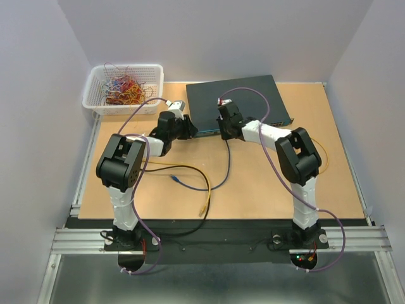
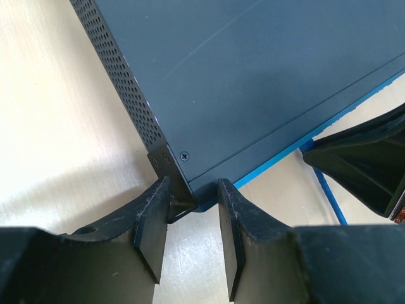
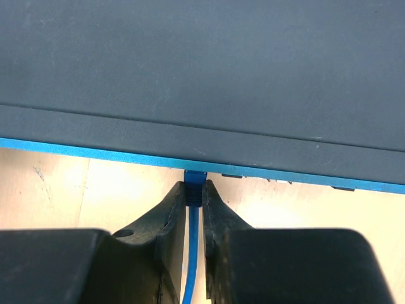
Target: Insert the plug into the switch port
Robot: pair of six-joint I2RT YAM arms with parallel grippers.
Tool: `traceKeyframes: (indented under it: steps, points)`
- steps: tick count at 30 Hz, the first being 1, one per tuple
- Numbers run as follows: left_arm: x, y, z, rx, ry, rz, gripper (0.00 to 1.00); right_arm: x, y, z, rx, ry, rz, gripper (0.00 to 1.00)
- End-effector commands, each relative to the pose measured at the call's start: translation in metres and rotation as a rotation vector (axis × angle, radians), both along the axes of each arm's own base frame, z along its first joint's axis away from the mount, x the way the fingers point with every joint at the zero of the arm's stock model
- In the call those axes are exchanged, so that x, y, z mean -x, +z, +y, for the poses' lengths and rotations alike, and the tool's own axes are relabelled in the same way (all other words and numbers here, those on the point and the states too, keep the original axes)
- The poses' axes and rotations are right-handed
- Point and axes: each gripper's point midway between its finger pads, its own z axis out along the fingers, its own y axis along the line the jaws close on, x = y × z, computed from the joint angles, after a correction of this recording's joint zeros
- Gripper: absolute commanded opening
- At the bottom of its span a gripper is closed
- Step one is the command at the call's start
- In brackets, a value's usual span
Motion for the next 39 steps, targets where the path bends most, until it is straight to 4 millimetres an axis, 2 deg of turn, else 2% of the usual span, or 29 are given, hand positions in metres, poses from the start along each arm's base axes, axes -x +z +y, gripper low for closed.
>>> traceKeyframes:
  steps: [1, 6, 8, 9, 10, 14, 17, 18, 20, 26, 27, 28, 29, 30, 31, 32, 33, 35, 36, 37, 38, 39]
  points:
    - [0.027, -0.002, -0.04, 0.05, -0.157, 0.053, 0.44, -0.095, 0.086, 0.01, -0.191, -0.121, -0.476, 0.0]
    - [0.028, -0.002, -0.039, 0.05, -0.153, 0.058, 0.44, -0.108, 0.093, 0.003, -0.186, -0.201, -0.509, 0.0]
    - [0.03, -0.005, -0.037, 0.044, -0.146, 0.065, 0.44, -0.114, 0.103, 0.001, -0.183, -0.227, -0.532, 0.0]
    - [0.03, -0.006, -0.036, 0.043, -0.142, 0.068, 0.44, -0.115, 0.1, 0.002, -0.176, -0.226, -0.525, 0.0]
    - [0.031, -0.009, -0.036, 0.041, -0.143, 0.074, 0.44, -0.12, 0.109, 0.004, -0.187, -0.233, -0.537, 0.01]
    - [0.034, -0.014, -0.036, 0.038, -0.142, 0.087, 0.44, -0.128, 0.119, 0.003, -0.213, -0.256, -0.536, 0.0]
    - [0.036, -0.016, -0.036, 0.035, -0.142, 0.093, 0.44, -0.134, 0.116, 0.001, -0.215, -0.279, -0.526, 0.01]
    - [0.036, -0.017, -0.037, 0.035, -0.144, 0.093, 0.44, -0.139, 0.125, -0.002, -0.223, -0.296, -0.534, 0.0]
    - [0.038, -0.019, -0.037, 0.033, -0.144, 0.099, 0.44, -0.149, 0.128, -0.003, -0.246, -0.325, -0.53, 0.0]
    - [0.041, -0.017, -0.039, 0.035, -0.147, 0.098, 0.44, -0.151, 0.103, -0.004, -0.219, -0.347, -0.467, 0.01]
    - [0.041, -0.018, -0.038, 0.033, -0.146, 0.098, 0.44, -0.15, 0.1, -0.005, -0.215, -0.344, -0.458, 0.04]
    - [0.041, -0.017, -0.038, 0.033, -0.142, 0.097, 0.44, -0.146, 0.094, -0.006, -0.208, -0.339, -0.442, 0.12]
    - [0.041, -0.017, -0.037, 0.03, -0.139, 0.097, 0.44, -0.143, 0.09, -0.006, -0.205, -0.332, -0.431, 0.17]
    - [0.041, -0.017, -0.035, 0.015, -0.14, 0.092, 0.44, -0.138, 0.099, -0.006, -0.218, -0.321, -0.432, 0.2]
    - [0.037, -0.018, -0.031, -0.007, -0.117, 0.088, 0.44, -0.128, 0.084, -0.009, -0.193, -0.306, -0.399, 0.24]
    - [0.033, -0.018, -0.026, -0.029, -0.1, 0.084, 0.44, -0.122, 0.083, -0.01, -0.187, -0.301, -0.393, 0.27]
    - [0.033, -0.021, -0.02, -0.054, -0.084, 0.1, 0.44, -0.117, 0.088, -0.009, -0.2, -0.288, -0.394, 0.32]
    - [0.02, -0.015, -0.004, -0.084, -0.034, 0.084, 0.44, -0.1, 0.09, -0.014, -0.193, -0.264, -0.381, 0.45]
    - [0.014, -0.011, 0.002, -0.096, -0.011, 0.081, 0.44, -0.093, 0.101, -0.011, -0.218, -0.233, -0.386, 0.54]
    - [0.01, -0.007, 0.007, -0.099, 0.004, 0.074, 0.44, -0.082, 0.094, -0.011, -0.217, -0.218, -0.361, 0.58]
    - [0.007, -0.005, 0.011, -0.103, 0.012, 0.072, 0.44, -0.081, 0.107, -0.008, -0.239, -0.205, -0.375, 0.64]
    - [0.0, -0.001, 0.02, -0.103, 0.037, 0.07, 0.44, -0.067, 0.096, -0.006, -0.243, -0.178, -0.341, 0.69]
